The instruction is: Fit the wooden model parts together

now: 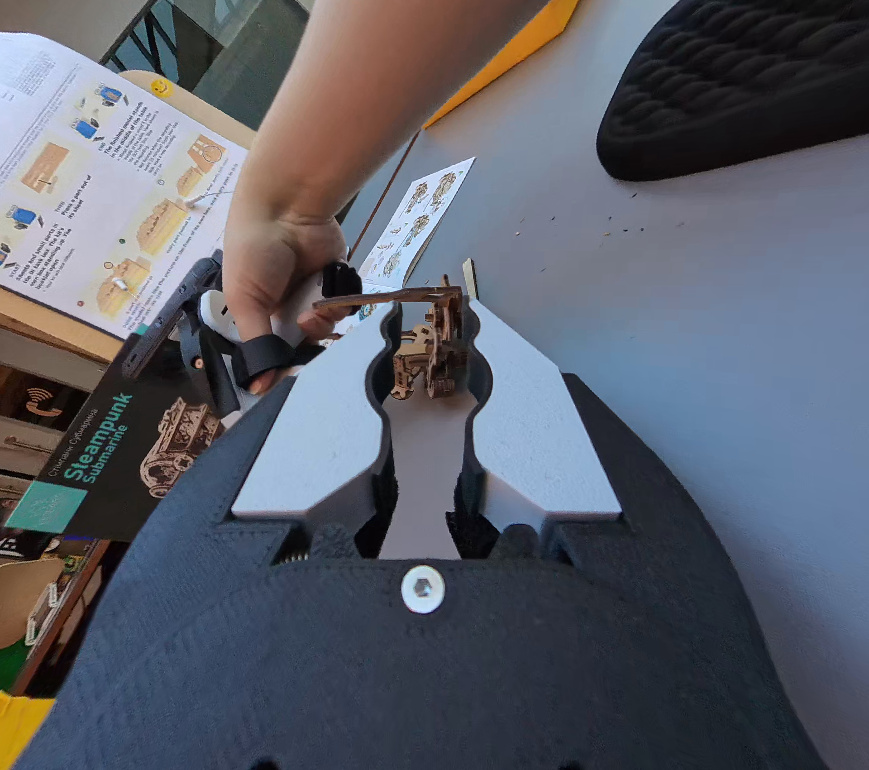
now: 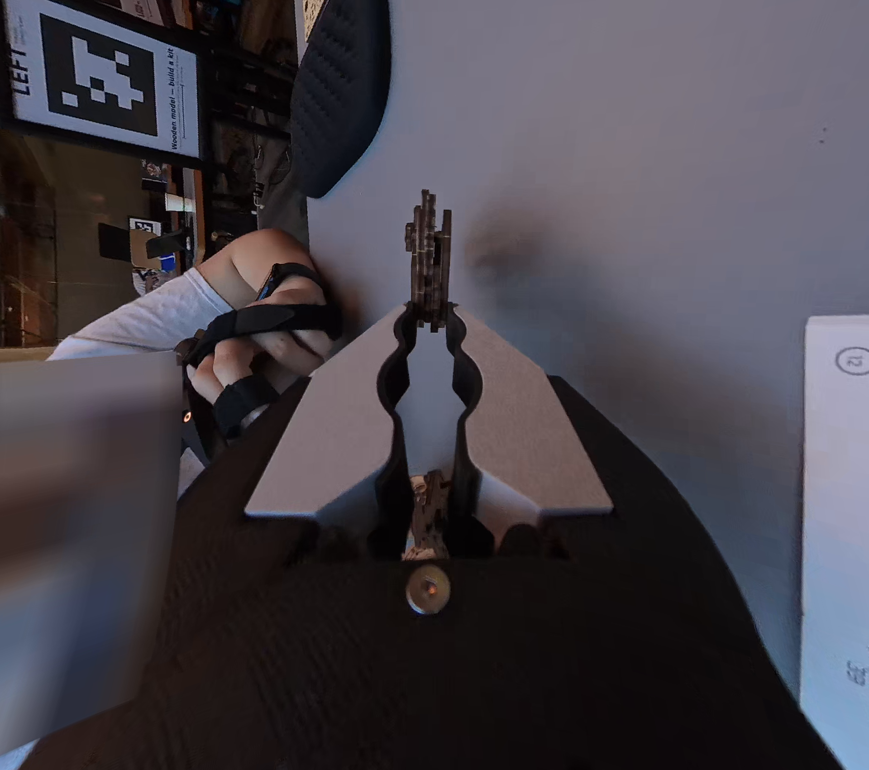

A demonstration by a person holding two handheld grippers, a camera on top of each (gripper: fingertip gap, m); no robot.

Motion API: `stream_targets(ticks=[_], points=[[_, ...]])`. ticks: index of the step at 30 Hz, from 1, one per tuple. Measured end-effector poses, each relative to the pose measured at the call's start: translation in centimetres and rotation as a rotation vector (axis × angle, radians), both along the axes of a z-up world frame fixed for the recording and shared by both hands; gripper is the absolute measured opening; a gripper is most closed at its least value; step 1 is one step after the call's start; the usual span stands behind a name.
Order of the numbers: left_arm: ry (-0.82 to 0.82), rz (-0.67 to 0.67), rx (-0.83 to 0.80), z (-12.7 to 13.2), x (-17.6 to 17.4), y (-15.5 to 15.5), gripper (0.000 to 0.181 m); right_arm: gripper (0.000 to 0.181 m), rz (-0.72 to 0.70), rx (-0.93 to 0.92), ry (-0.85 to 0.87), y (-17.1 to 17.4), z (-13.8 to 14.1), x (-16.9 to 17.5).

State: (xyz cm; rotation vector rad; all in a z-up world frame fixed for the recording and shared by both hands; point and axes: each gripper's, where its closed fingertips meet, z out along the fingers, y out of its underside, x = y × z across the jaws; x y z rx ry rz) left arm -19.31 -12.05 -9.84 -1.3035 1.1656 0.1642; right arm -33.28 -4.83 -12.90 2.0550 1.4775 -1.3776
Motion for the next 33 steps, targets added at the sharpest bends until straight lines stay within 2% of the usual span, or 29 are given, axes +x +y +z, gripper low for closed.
stream_targets(ticks=[5,10,14,17,20,23,25,28,33], points=[[-0.064,0.012,-0.072,-0.1,-0.7,0.7,0.025,0.011,-0.023,-0.027,-0.063,0.1,-1.4,-1.1],[-0.082,0.032,-0.097,-0.1,-1.4,1.1,0.025,0.032,0.004,0.119,-0.081,1.3,-2.4,-0.5],[-0.131,0.062,-0.084,0.8,-2.5,1.4,0.024,0.034,-0.016,0.276,0.022,3.5,0.0,0.4],[-0.164,0.056,-0.101,1.1,-2.9,1.3,0.024,0.031,-0.027,0.449,0.184,4.6,3.4,3.6],[-0.170,0.021,-0.155,0.6,-2.5,1.1,0.024,0.030,-0.005,0.709,0.362,4.6,5.0,9.7],[-0.168,0.017,-0.199,0.0,-2.4,1.3,0.024,0.028,0.074,0.893,0.449,2.7,3.3,16.1],[-0.174,0.012,-0.226,-0.4,-2.1,1.4,0.023,0.026,0.110,1.003,0.460,1.7,1.7,18.7],[-0.135,0.037,-0.255,-1.6,-2.0,2.0,0.023,0.025,0.178,1.129,0.418,1.2,-0.8,20.1],[-0.063,0.098,-0.231,-2.5,-2.1,3.1,0.017,0.023,0.244,1.094,0.401,0.8,-2.9,19.2]])
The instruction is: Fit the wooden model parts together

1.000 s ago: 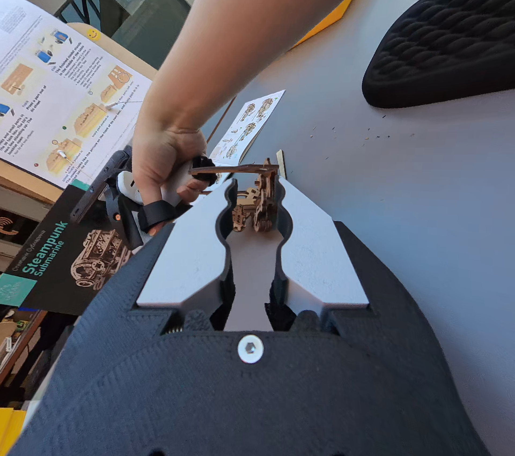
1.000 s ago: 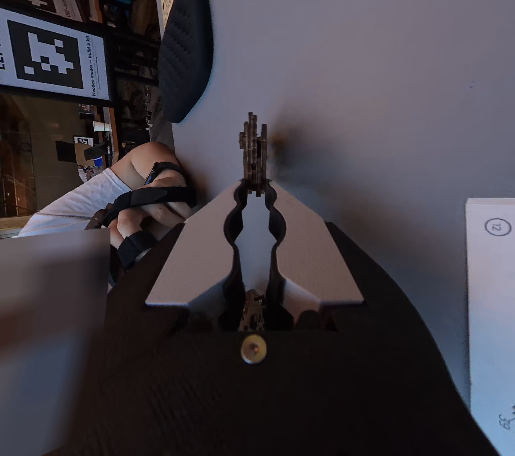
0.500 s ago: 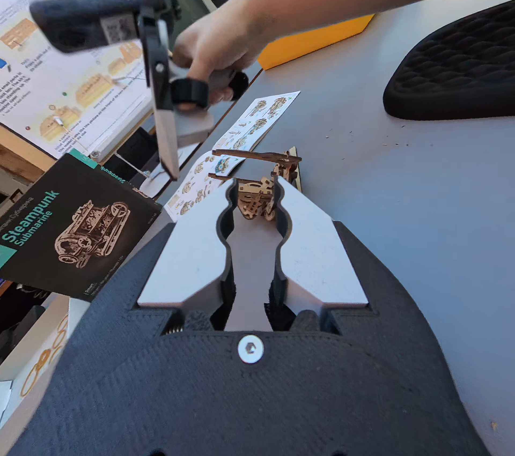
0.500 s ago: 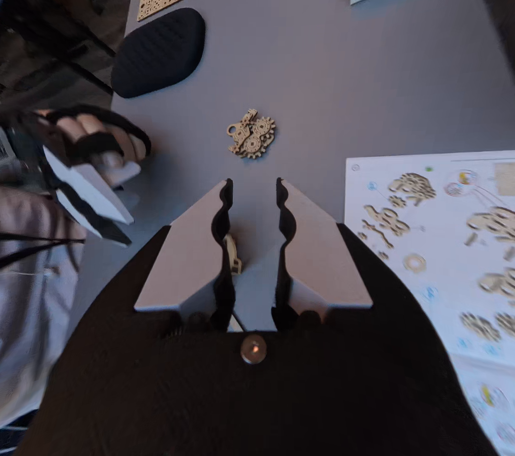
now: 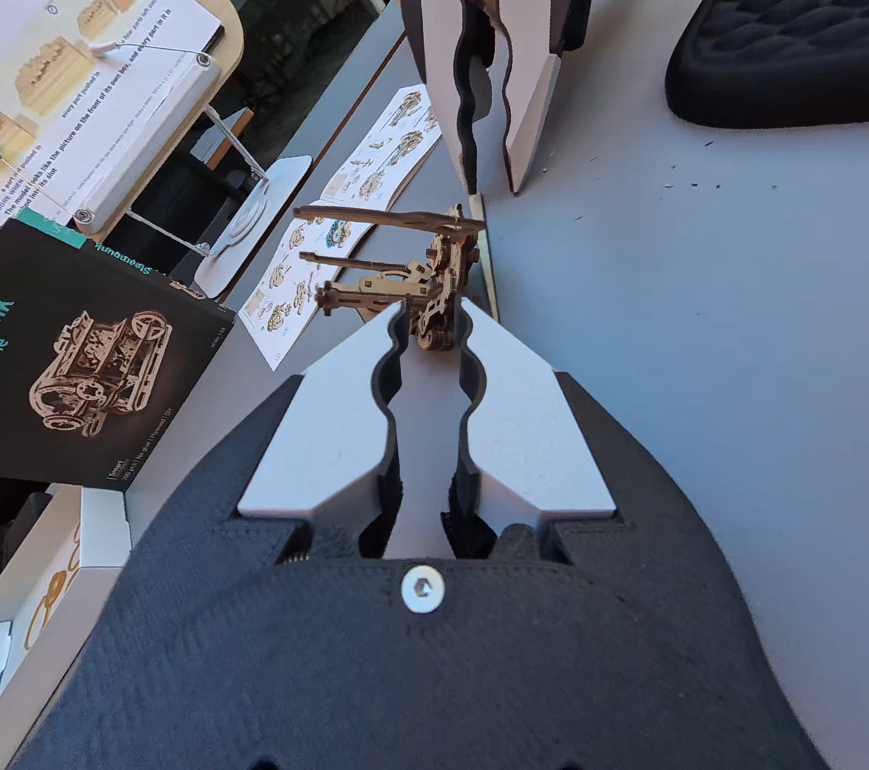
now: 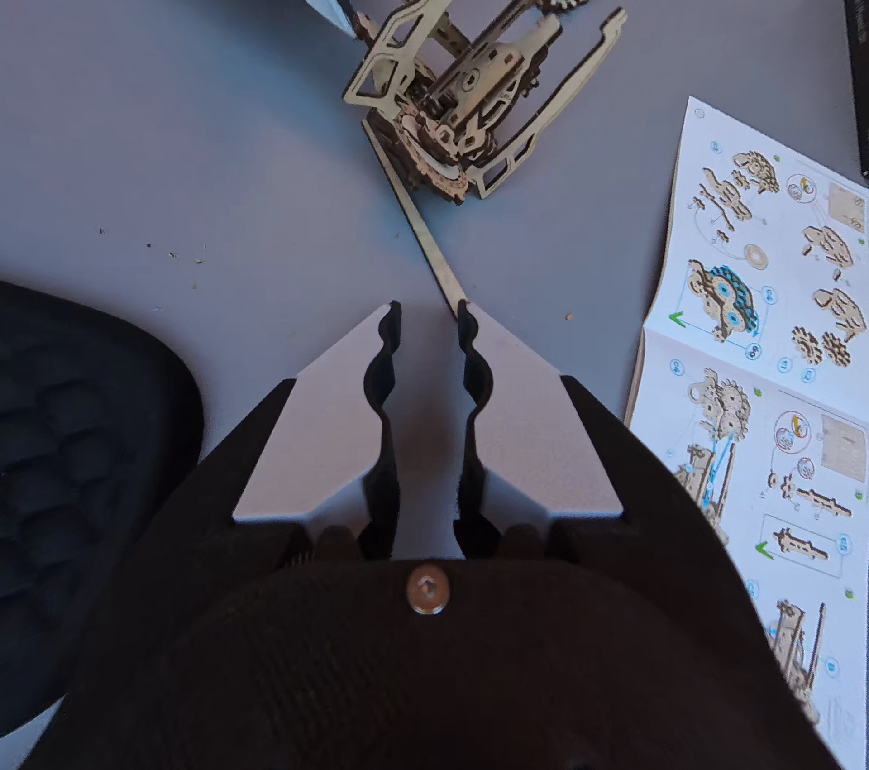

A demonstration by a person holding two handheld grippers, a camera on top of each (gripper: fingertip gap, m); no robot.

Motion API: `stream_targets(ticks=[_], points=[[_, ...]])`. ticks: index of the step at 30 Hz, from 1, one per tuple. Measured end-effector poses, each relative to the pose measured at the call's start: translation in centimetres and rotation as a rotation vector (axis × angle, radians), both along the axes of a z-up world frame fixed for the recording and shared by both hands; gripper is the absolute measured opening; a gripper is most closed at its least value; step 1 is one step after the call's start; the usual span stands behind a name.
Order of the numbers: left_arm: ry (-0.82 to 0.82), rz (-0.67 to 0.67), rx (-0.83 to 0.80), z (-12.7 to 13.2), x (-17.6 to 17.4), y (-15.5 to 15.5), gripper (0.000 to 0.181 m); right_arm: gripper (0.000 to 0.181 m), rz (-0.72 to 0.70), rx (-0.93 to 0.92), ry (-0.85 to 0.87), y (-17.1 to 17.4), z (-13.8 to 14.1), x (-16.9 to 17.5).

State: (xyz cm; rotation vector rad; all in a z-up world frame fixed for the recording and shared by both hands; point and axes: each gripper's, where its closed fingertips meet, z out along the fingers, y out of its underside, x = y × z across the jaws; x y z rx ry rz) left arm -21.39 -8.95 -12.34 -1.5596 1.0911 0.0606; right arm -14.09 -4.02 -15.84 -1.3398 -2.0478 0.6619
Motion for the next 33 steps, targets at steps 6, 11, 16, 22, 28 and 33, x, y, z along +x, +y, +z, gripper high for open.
stream_targets(ticks=[6,11,16,22,28,33], points=[[0.013,0.072,-0.018,-0.5,-1.4,0.8,0.017,0.004,-0.008,-0.031,-0.006,0.3,-0.1,-0.8],[-0.039,0.112,-0.026,0.1,-2.6,1.0,0.019,0.000,-0.011,0.022,-0.026,-0.3,-0.1,0.2],[-0.134,0.118,-0.013,2.0,-3.0,-0.3,0.019,0.000,-0.002,0.140,-0.011,-2.2,0.9,1.5],[-0.265,0.093,-0.114,2.2,-1.3,-3.1,0.017,0.000,-0.015,0.267,0.049,-2.9,2.6,2.2],[-0.275,0.039,-0.139,2.5,0.8,-4.0,0.019,0.025,-0.113,-0.069,0.015,0.0,0.1,0.8],[-0.277,0.030,-0.163,2.6,1.6,-4.5,0.019,0.007,-0.070,-0.213,-0.052,-0.6,-0.3,0.9]])
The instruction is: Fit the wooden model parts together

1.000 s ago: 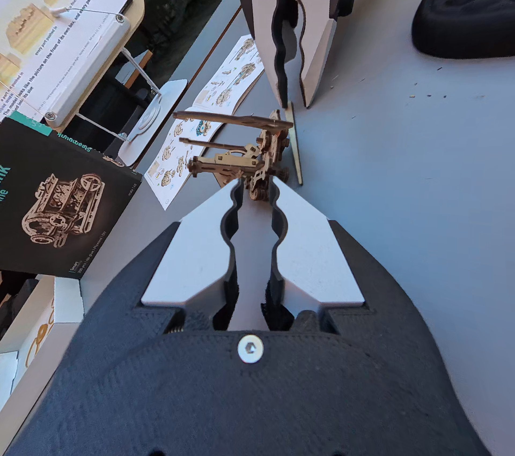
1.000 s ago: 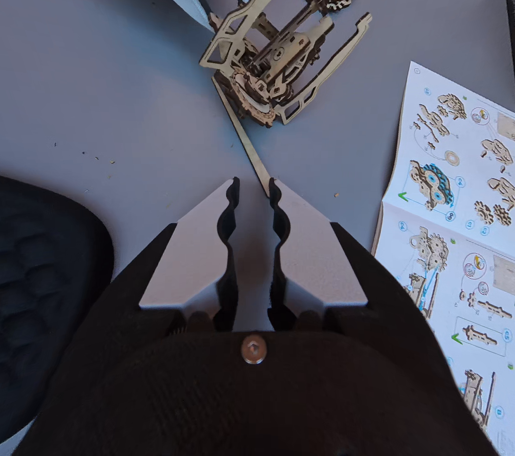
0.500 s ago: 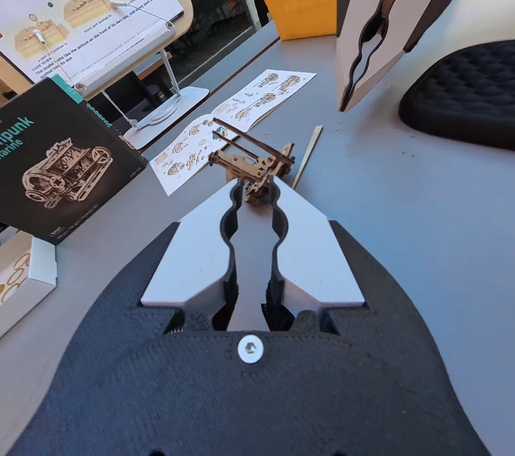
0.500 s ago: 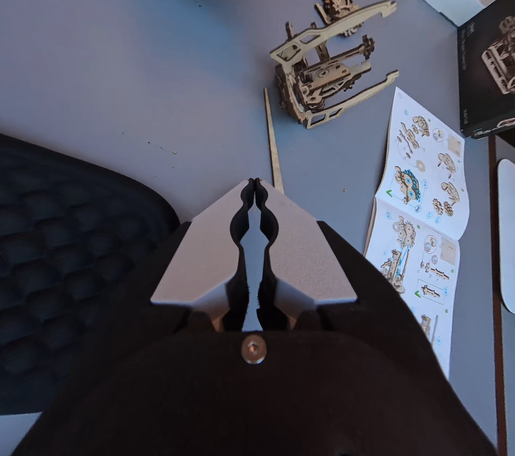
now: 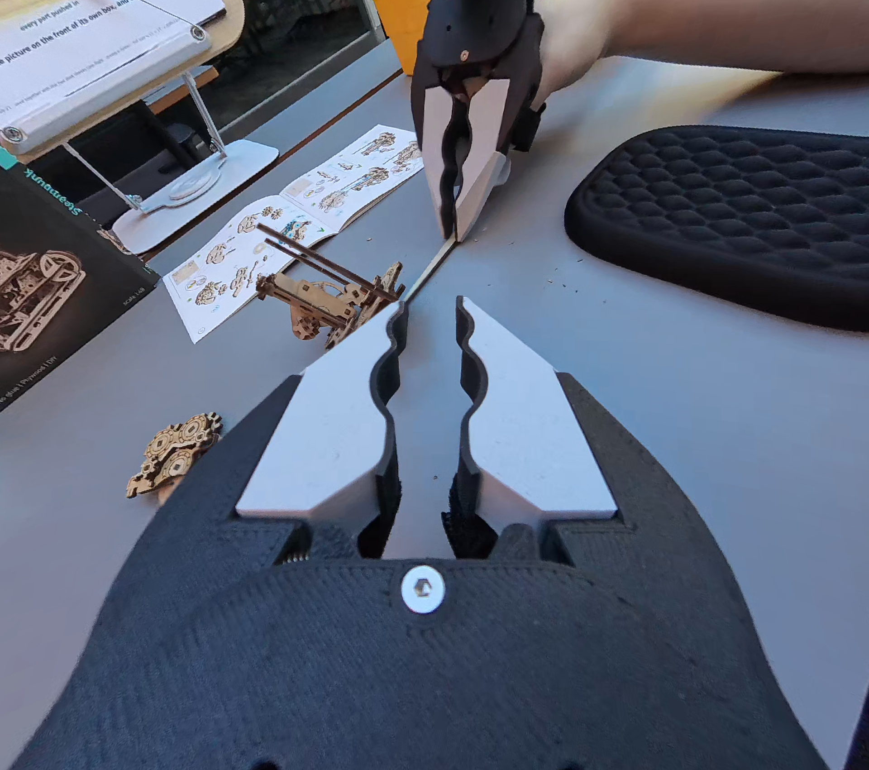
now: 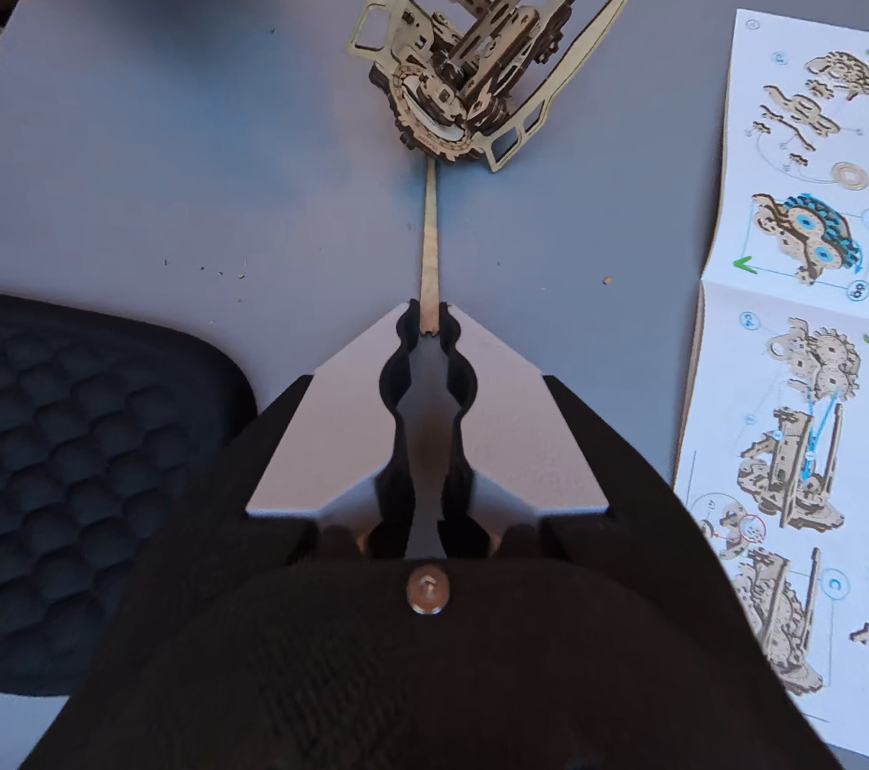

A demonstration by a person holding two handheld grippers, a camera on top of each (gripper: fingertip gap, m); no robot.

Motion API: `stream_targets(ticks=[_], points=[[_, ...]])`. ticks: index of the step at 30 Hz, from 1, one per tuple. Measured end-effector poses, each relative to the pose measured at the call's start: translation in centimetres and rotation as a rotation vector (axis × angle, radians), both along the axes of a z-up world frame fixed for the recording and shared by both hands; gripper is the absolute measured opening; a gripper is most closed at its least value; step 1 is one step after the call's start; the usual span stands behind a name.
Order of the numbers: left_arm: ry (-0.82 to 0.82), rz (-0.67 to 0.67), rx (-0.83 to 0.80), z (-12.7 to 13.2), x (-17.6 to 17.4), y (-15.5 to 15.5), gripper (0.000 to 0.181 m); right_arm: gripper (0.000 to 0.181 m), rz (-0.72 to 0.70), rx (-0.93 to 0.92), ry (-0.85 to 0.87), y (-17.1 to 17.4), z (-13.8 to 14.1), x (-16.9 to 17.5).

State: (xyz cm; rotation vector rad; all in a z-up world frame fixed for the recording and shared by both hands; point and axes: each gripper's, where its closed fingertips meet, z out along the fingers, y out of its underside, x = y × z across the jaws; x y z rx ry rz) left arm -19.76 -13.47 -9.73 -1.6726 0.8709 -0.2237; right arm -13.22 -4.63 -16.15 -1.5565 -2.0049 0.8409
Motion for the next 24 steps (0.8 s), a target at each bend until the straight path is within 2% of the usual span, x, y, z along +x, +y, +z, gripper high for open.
stream_targets(ticks=[3,7,11,15,19,21,24], points=[[-0.041,0.029,-0.034,0.1,0.0,-0.1,0.019,0.007,0.078,0.139,0.015,-1.1,0.5,0.7],[-0.193,0.055,-0.125,0.5,-0.4,-0.2,0.021,0.007,0.158,0.352,0.084,-4.1,3.5,1.2],[-0.417,-0.025,-0.279,1.2,-0.2,-0.6,0.034,0.007,0.208,0.582,0.155,-6.1,6.8,0.4],[-0.512,-0.085,-0.358,1.7,-0.1,-0.8,0.038,0.007,0.252,0.716,0.216,-7.7,8.4,-0.6],[-0.567,-0.186,-0.472,1.5,1.1,-1.8,0.019,0.007,0.249,0.802,0.250,-8.0,9.1,-1.1],[-0.633,-0.229,-0.473,2.3,1.4,-2.1,0.008,0.007,0.254,0.806,0.260,-8.2,9.2,-1.2],[-0.692,-0.237,-0.466,3.0,1.2,-1.9,0.005,0.007,0.253,0.827,0.265,-8.1,9.2,-1.3]])
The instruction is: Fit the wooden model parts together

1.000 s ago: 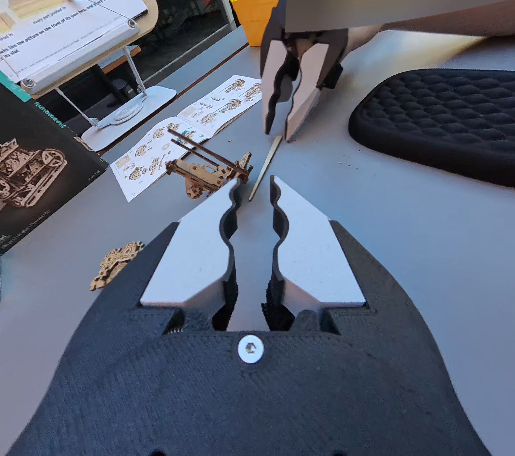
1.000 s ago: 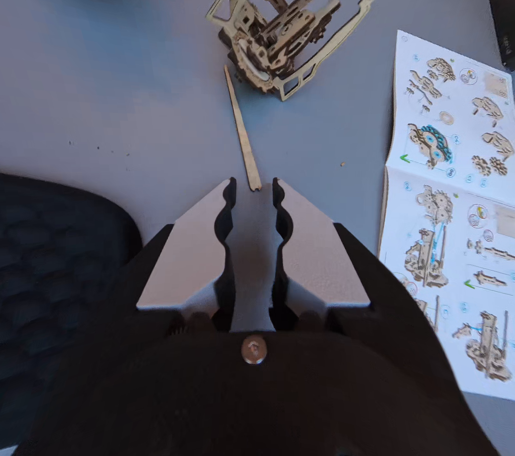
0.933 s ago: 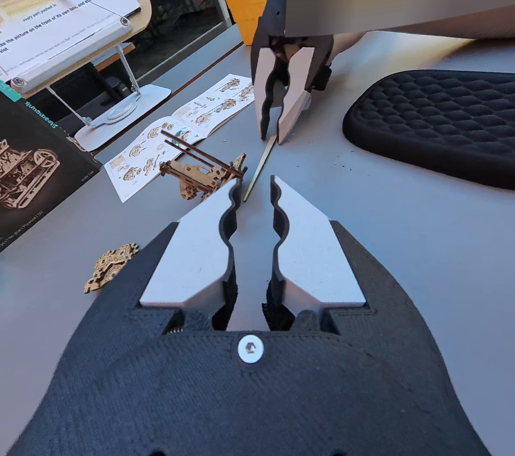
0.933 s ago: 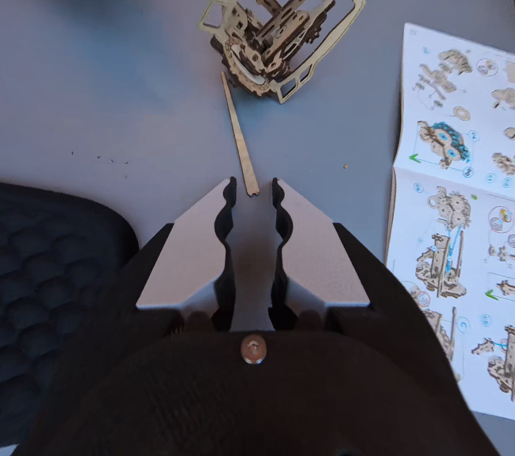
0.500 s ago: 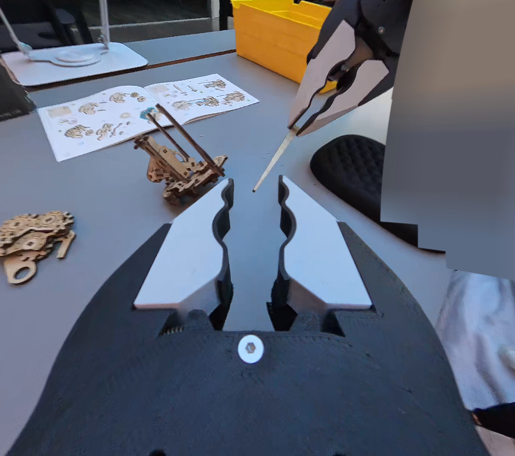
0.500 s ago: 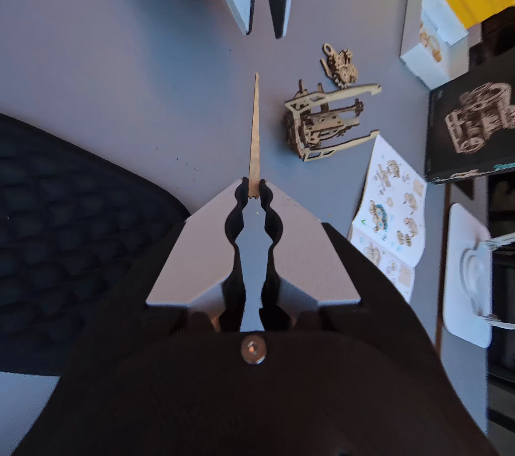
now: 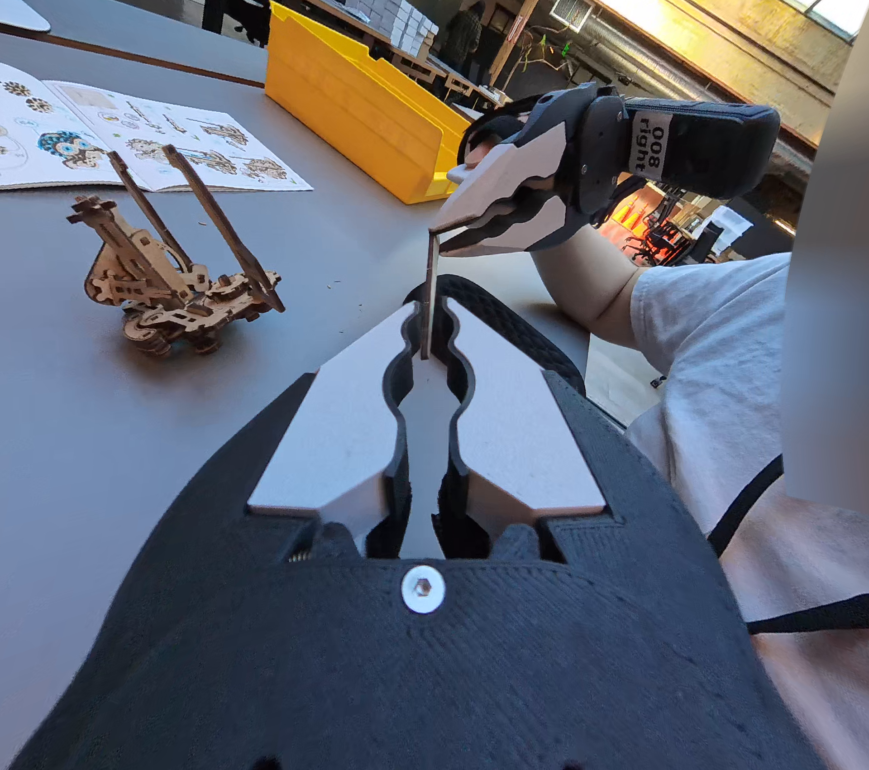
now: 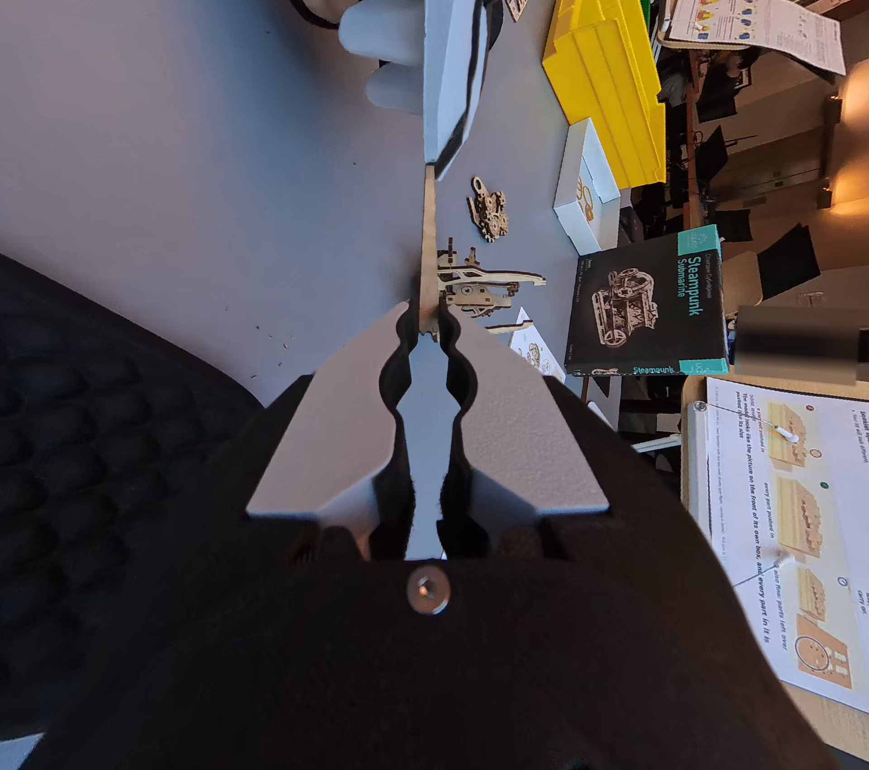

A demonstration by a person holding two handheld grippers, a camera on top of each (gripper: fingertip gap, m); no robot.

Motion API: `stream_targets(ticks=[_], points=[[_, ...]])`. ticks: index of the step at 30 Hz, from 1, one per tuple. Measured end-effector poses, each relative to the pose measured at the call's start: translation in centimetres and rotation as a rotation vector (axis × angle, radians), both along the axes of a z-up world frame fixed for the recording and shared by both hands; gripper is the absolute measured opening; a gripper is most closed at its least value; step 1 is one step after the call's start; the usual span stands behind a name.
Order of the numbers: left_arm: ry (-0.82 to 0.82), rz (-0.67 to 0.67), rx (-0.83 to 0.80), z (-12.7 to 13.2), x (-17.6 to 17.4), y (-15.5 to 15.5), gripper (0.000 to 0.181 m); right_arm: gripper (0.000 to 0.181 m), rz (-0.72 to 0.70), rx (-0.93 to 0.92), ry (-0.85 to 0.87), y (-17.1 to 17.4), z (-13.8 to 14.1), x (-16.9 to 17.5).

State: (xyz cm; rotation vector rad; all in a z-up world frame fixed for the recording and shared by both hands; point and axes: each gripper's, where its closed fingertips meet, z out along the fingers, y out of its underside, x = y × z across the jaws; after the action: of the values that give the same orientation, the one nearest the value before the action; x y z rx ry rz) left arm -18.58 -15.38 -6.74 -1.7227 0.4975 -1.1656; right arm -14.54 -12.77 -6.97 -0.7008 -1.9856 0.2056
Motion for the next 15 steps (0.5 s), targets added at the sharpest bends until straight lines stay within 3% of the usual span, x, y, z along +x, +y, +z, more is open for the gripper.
stream_targets(ticks=[5,7,9,11,13,14,15], points=[[0.047,-0.008,0.002,-0.7,0.2,-0.1,0.000,0.008,-0.017,0.004,0.056,0.4,0.3,-0.5],[0.039,0.000,0.011,-0.6,-0.1,-0.1,0.000,0.012,-0.011,-0.089,0.091,0.5,0.4,-0.6],[0.019,-0.008,0.012,-0.5,-0.3,-0.3,0.000,0.035,-0.049,-0.394,0.132,0.9,1.1,-0.6],[0.000,-0.006,0.017,-0.4,-0.6,-0.4,0.000,0.055,-0.002,-0.834,0.143,0.4,2.2,-0.5],[-0.007,-0.002,0.026,-0.4,-0.7,-0.5,0.000,0.042,0.109,-1.196,0.117,-0.5,3.4,-0.1],[-0.004,-0.002,0.031,-0.4,-0.7,-0.6,0.000,0.028,0.114,-1.310,0.118,-0.3,3.5,-0.2],[-0.003,-0.005,0.037,-0.3,-0.7,-0.6,0.000,0.024,0.091,-1.372,0.108,0.1,3.2,-0.4]])
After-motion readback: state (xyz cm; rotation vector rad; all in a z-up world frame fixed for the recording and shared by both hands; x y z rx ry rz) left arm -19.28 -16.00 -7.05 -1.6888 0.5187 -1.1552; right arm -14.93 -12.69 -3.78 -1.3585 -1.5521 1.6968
